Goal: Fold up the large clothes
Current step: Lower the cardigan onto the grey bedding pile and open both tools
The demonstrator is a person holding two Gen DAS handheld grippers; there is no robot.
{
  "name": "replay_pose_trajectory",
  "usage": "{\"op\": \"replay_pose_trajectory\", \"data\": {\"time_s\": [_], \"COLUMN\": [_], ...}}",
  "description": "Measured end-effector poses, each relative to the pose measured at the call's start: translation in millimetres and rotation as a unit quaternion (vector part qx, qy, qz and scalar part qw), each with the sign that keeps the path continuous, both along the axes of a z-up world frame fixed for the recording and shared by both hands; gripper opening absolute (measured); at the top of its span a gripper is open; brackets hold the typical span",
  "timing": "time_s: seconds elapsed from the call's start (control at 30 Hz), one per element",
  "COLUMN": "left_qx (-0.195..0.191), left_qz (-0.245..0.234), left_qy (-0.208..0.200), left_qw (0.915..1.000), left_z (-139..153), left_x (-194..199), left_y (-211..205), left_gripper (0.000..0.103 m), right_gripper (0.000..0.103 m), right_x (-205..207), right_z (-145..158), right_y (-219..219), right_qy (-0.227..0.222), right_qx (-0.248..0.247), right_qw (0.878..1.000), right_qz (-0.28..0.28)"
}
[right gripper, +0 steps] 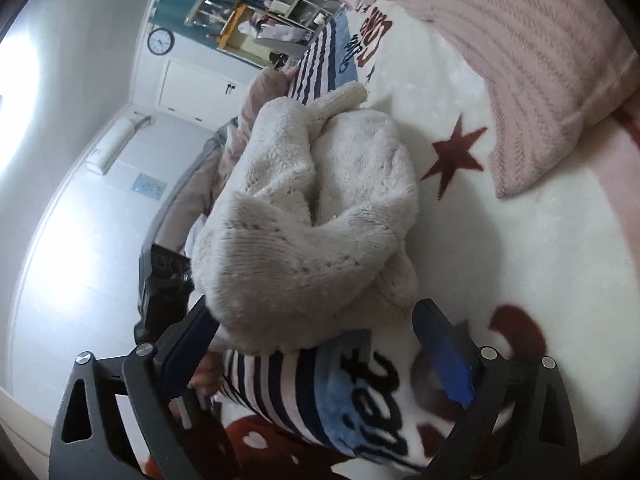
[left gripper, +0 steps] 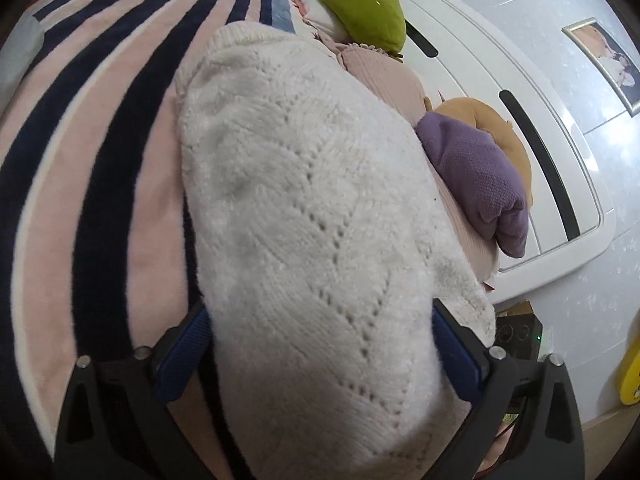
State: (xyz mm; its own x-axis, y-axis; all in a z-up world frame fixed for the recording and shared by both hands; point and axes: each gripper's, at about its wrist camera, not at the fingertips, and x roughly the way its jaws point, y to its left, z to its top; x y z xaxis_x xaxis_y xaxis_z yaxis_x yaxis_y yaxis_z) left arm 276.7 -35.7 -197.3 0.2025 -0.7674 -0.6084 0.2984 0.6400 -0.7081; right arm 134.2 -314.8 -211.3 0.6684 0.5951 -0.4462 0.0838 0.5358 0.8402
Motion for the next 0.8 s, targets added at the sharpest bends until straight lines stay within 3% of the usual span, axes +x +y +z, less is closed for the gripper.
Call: {"op": "replay_pose_trajectory", "data": {"time_s": [0.33,0.4,0.47,0.63,0.8], "left_qx": [0.001,0.0,-0.005,-0.037,-0.039], "left_qz": [-0.002,0.0,0.0,0.014,0.04], "left_qy": [-0.016,-0.026,-0.039,-0.068,-0.118], "left_qw": [0.9999,0.9997,0.9992,0.9969,0.9914], "left_z": [8.5,14.6,23.5,50.6,91.5], "left_x": [-4.5,-7.3,-9.8,-9.5,-17.0], "left_y": [-2.3,-3.0,-1.3,16.4,56.0], "left_gripper": [0.082,0.077,0.074,0.072,0.072], "right_gripper": [0.102,0.066,0.054,0.048,0.048], "right_x": [34.0,35.0,34.4,37.2,51.0], "right_z": [-6.6,-3.9,11.7,44.7,74.8], "right_y": [11.4,12.0,15.6,30.0,62.7], "right_qy": [0.006,-0.012,-0.041,-0.082,-0.122], "right_qx": [-0.004,0.0,-0.018,-0.042,-0.052], "right_qw": [1.0,1.0,0.999,0.996,0.99], "right_qz": [0.007,0.003,0.007,0.017,0.045]}}
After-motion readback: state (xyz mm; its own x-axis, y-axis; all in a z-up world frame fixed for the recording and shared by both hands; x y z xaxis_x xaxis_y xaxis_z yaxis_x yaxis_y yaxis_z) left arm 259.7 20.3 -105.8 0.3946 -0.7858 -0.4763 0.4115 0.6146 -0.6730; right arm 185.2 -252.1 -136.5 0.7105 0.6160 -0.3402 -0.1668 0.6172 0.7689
